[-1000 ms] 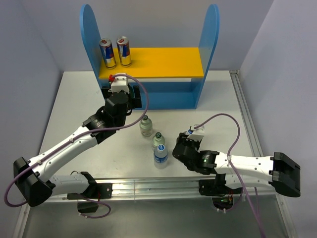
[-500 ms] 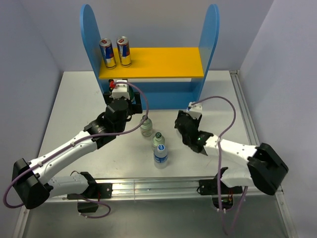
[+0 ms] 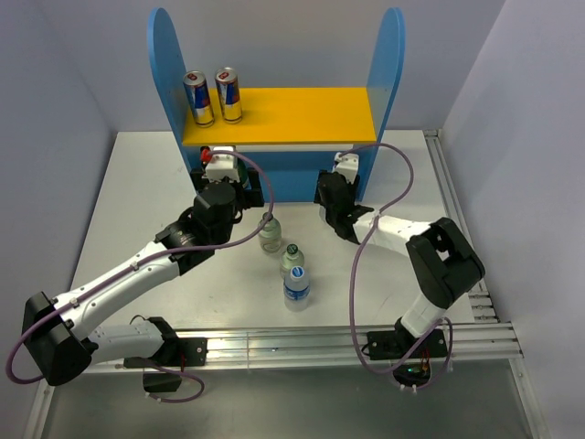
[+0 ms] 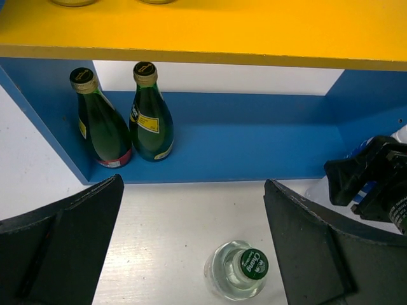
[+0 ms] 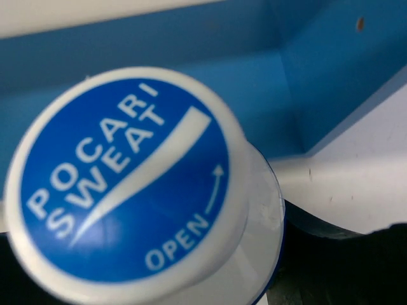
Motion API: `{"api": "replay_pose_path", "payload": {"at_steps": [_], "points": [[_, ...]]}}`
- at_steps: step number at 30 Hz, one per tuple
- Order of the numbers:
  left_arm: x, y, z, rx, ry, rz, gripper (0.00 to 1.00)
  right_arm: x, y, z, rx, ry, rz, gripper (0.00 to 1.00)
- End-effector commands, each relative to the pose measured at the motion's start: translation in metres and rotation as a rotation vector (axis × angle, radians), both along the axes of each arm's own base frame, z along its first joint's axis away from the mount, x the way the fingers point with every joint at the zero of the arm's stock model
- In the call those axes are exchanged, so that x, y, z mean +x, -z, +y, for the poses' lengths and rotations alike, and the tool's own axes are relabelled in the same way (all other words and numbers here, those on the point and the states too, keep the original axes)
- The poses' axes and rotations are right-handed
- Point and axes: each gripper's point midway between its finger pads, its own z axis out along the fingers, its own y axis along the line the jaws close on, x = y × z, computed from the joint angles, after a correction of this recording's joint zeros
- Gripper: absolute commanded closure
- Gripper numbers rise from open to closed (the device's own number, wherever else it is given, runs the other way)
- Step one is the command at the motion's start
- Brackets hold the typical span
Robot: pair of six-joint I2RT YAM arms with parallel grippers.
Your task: Place and organize the beverage onto the shelf
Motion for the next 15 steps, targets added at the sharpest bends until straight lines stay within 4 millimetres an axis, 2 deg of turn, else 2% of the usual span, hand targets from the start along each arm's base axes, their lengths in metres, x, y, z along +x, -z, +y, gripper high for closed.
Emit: {"api": "replay_pose_path", "payload": {"at_steps": [1, 6, 7, 9, 12, 13, 15], "points": [[0.001, -0.009, -0.001, -0.03, -0.007, -0.037, 0.01, 0.038, -0.086, 0.002, 0.097, 0.041, -0.249, 1.0], [0.004, -0.007, -0.003, -0.021, -0.009, -0.033, 0.01, 0.055, -0.099, -0.004, 0.081, 0.06, -0.28, 1.0], [0.005, -0.008, -0.003, -0.017, -0.01, -0.034, 0.01, 0.061, -0.091, -0.007, 0.071, 0.063, -0.266, 1.0], [0.005, -0.006, -0.004, -0.014, -0.01, -0.031, 0.01, 0.071, -0.093, -0.011, 0.07, 0.078, -0.27, 1.0], [0.005, -0.006, -0.003, -0.013, -0.011, -0.032, 0.01, 0.086, -0.082, -0.02, 0.06, 0.108, -0.256, 1.0], [0.005, -0.006, -0.003, -0.012, -0.013, -0.031, 0.01, 0.09, -0.073, -0.024, 0.049, 0.122, -0.241, 1.0], [0.005, -0.007, -0.003, -0.015, -0.011, -0.032, 0.01, 0.098, -0.073, -0.032, 0.042, 0.152, -0.245, 1.0]]}}
